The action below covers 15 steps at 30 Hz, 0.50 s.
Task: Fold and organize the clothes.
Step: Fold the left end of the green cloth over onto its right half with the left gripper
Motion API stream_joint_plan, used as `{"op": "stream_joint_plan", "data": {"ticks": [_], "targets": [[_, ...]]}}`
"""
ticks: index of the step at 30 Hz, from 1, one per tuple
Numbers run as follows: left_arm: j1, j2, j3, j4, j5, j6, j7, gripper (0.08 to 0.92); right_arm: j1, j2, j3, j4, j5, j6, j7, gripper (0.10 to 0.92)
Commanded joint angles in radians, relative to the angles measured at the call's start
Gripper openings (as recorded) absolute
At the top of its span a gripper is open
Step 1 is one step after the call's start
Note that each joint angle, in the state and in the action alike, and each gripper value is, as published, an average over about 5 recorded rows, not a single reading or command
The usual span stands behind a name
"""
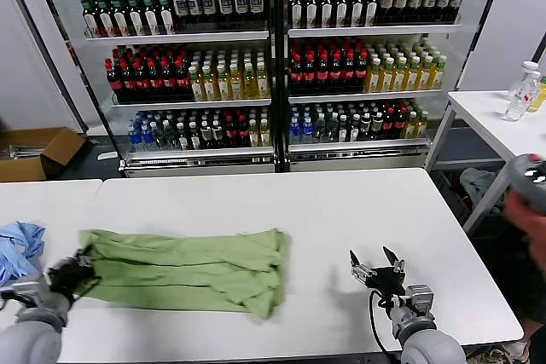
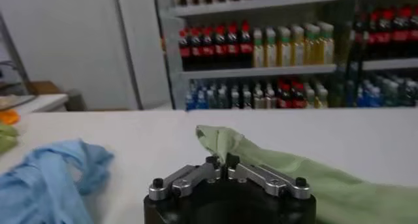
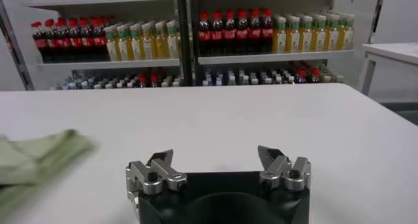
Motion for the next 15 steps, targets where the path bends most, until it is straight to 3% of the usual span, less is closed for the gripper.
{"op": "stream_joint_plan", "data": {"ticks": [1, 7, 15], "targets": [[0.002, -0.046, -0.044, -0.229, -0.355, 0.082, -0.015, 0.101, 0.002, -0.01, 0.002, 0.003, 0.01, 0.001, 0.0, 0.823], [0.015, -0.223, 0.189, -0.338, -0.609, 0.093, -0.047, 0.101, -0.024, -0.011, 0.019, 0.028, 0.005, -0.002, 0.001, 0.823], [-0.06, -0.327, 0.455, -0.205, -0.593, 0.092, -0.071, 0.101, -0.062, -0.008, 0.057, 0.059, -0.003, -0.006, 0.002, 0.823]]}}
